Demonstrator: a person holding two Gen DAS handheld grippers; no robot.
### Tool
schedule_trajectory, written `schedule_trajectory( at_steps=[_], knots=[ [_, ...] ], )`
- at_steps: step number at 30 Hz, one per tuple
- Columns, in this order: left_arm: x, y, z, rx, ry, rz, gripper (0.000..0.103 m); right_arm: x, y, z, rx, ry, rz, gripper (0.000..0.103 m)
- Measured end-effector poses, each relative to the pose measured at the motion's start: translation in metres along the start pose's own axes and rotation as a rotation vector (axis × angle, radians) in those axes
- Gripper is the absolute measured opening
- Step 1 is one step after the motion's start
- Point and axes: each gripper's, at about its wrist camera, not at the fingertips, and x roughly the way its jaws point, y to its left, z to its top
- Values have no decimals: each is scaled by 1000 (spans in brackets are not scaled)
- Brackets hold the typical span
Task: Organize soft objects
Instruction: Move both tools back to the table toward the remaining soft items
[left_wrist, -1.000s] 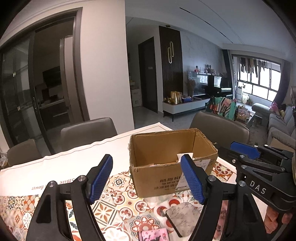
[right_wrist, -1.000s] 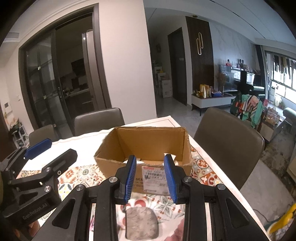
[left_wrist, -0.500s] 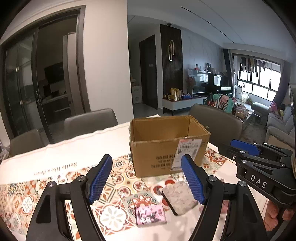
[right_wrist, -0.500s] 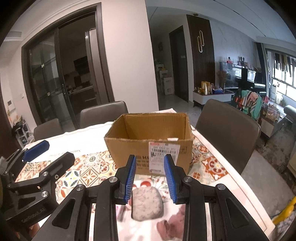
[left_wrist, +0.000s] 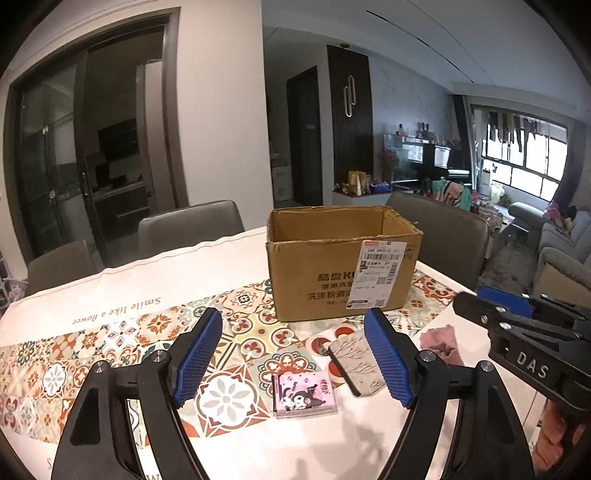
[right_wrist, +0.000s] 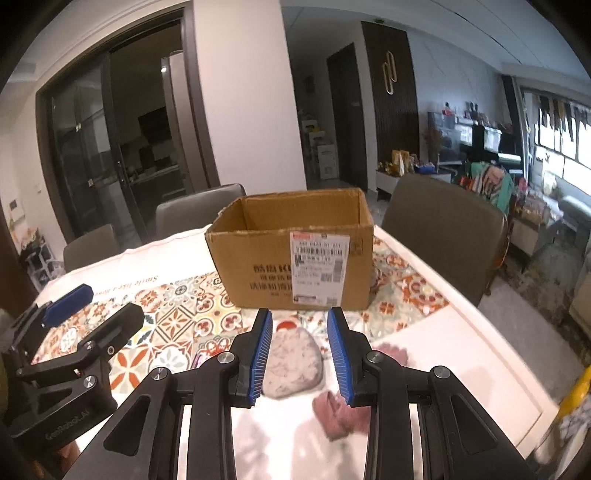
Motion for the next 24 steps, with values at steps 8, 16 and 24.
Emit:
schedule_trajectory(
  at_steps=[8,16,24],
  knots=[
    [-2,0,-27,1,32,-12,79,-4,-3,-29,40,32,-23,33],
    [-6,0,-61,4,81,-26,81,-11,-4,-61,52,60,-52,33],
    [-1,1,-80,14,116,-20,85,-8,1,-88,53,118,-51,33]
  ],
)
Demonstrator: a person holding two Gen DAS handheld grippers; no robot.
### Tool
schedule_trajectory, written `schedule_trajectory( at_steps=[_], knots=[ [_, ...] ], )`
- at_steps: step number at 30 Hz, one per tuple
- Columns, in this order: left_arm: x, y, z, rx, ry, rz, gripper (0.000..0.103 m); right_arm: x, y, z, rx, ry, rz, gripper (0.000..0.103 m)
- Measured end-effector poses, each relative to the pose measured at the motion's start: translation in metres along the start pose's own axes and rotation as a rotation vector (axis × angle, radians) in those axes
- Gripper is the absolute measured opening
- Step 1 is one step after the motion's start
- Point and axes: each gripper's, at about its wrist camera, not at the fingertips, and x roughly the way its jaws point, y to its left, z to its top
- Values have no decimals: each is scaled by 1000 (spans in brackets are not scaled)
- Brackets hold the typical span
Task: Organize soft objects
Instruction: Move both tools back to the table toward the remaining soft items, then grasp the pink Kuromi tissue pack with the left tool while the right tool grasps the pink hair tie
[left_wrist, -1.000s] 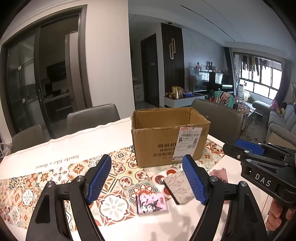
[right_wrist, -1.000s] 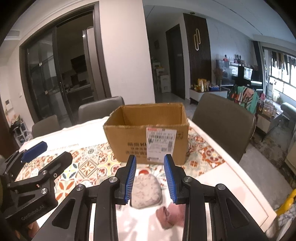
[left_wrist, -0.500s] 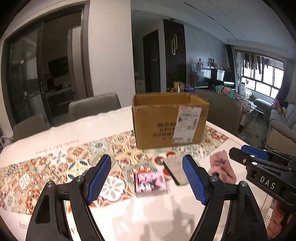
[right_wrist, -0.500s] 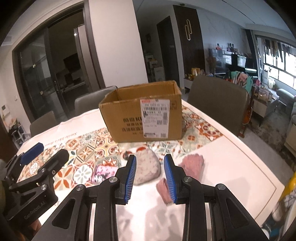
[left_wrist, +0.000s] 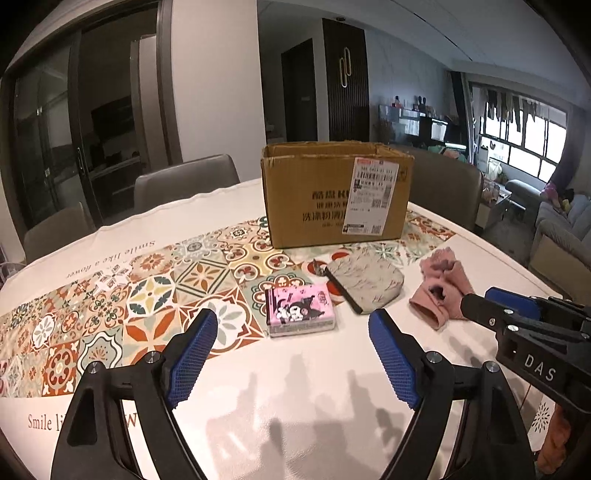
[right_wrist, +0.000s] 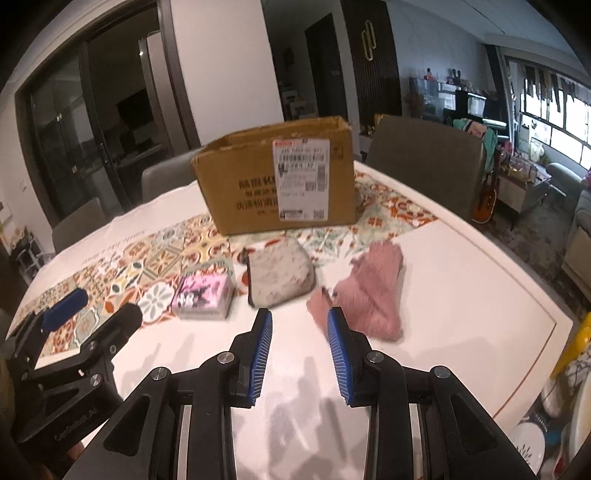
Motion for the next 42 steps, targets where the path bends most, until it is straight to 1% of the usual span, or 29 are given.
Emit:
schedule_trajectory(
  at_steps=[3,7,12,22,26,30,32,37,42],
  knots=[
    [6,0,-3,-3,10,4,86,6,1,-6,4,15,8,33],
    [15,1,-7,-6,23,14,87,13,0,-9,5,24,-4,33],
    [27,1,-10,-13,47,6,87,24,-1,-12,3,34,-16,33],
    [59,0,-12,-28,103,-9,87,51,-9,-16,21,92,-57,33],
    [70,1,-12,-24,116,-13,87,61,-10,-17,25,116,-84,33],
    [80,1,-10,-15,132,-14,88,71,-12,-19,38,147,-90,33],
    [85,1,-10,-14,143,-22,89,74,-12,-19,43,153,-93,33],
    [97,-2,-9,6,158,-20,89,80,-15,-18,53,167,-100,33],
    [107,-3,-6,6,179,-30,90,85,-15,-16,54,175,-104,33]
  ],
)
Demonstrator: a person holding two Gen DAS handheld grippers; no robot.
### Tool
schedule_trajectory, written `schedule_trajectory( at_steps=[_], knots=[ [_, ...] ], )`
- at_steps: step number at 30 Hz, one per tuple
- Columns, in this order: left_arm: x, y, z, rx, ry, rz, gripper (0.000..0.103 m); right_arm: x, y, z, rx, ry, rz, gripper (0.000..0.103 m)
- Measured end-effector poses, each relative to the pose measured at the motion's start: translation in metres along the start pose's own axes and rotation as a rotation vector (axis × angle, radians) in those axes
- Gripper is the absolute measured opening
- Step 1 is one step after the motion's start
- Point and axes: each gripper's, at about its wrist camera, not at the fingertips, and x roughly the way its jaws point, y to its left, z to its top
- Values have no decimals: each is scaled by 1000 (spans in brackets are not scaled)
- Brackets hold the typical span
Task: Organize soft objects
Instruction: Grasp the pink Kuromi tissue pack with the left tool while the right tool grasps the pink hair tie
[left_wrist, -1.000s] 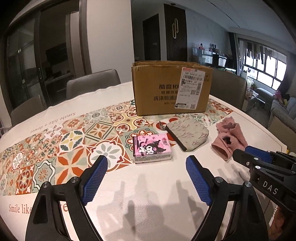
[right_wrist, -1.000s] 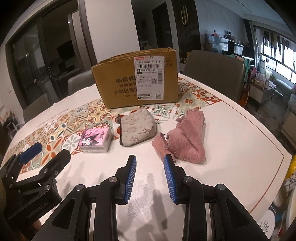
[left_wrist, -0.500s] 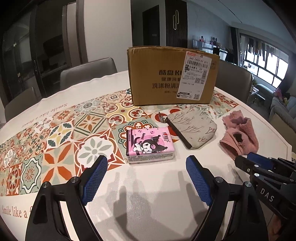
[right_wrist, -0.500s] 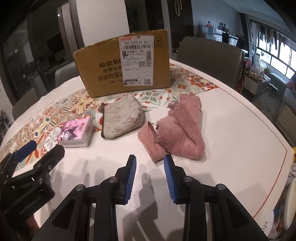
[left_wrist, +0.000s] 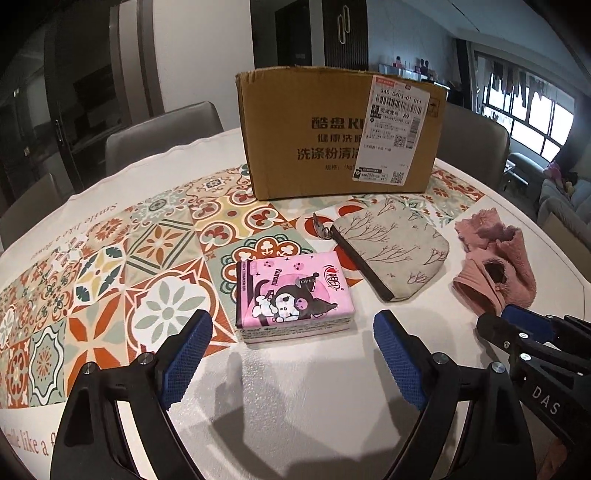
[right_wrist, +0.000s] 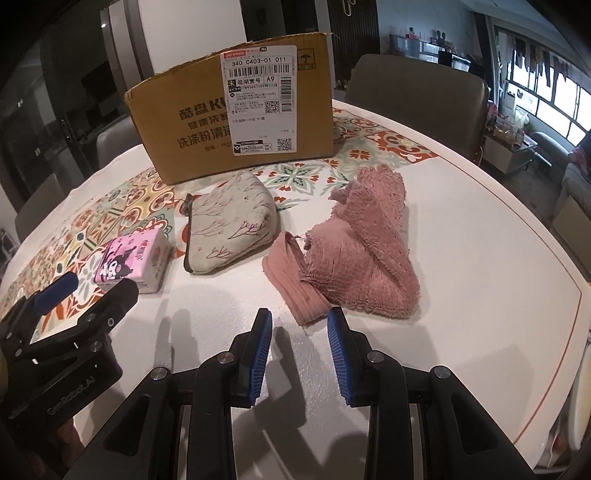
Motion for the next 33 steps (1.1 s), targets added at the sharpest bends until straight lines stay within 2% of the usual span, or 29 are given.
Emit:
schedule_trajectory(
  at_steps=[8,15,18,20,25,33],
  knots=[
    [12,-3,11,24,-2,10,90,7,-2,6,11,9,-12,33],
    [24,-1,14,6,48,-14,88,10,0,11,1,0,-18,33],
    [26,-1,14,2,61,-23,75,11,1,12,-7,0,-15,30],
    [26,-1,14,1,63,-29,74,12,1,12,-10,1,-18,15],
    [25,-1,13,0,61,-33,73,13,-1,13,-8,7,-5,10],
    [7,-1,10,-5,31,-23,73,5,2,13,-25,-14,9,9]
  ],
)
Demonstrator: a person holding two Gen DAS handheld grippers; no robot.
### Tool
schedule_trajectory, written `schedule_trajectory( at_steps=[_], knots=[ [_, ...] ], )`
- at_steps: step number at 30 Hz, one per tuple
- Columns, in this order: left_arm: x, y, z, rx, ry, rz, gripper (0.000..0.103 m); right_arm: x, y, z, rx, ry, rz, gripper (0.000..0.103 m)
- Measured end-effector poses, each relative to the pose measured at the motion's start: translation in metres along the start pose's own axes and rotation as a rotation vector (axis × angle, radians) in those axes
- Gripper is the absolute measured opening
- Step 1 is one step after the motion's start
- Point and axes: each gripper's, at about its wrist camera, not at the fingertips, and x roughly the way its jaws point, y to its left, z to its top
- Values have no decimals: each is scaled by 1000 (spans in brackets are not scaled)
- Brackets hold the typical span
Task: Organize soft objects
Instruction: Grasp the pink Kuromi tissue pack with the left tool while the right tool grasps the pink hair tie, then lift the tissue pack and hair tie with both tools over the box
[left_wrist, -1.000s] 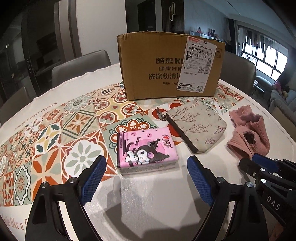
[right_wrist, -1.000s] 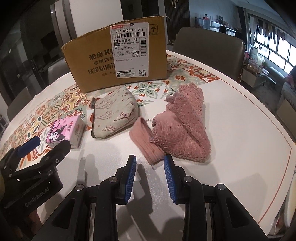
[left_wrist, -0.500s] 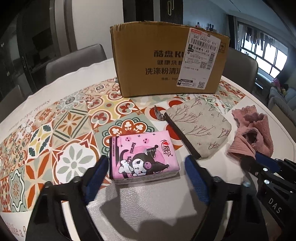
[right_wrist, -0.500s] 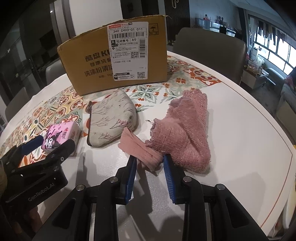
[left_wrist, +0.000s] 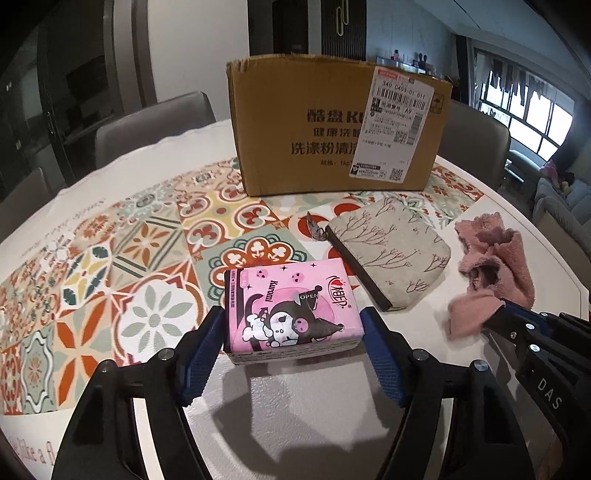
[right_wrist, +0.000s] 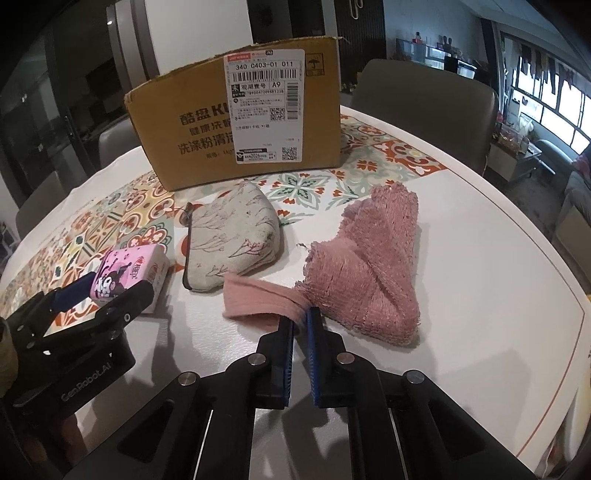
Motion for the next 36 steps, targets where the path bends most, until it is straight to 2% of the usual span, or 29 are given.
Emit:
schedule_trajectory(
  at_steps=[14,36],
  knots=[
    [-36,-1,3,-24,-30,-11,73,-27,3,1,-5,-51,40,9],
    [-101,-9,32,-28,-161,9,73,-88,1,22,-20,-219,95,9]
  ],
)
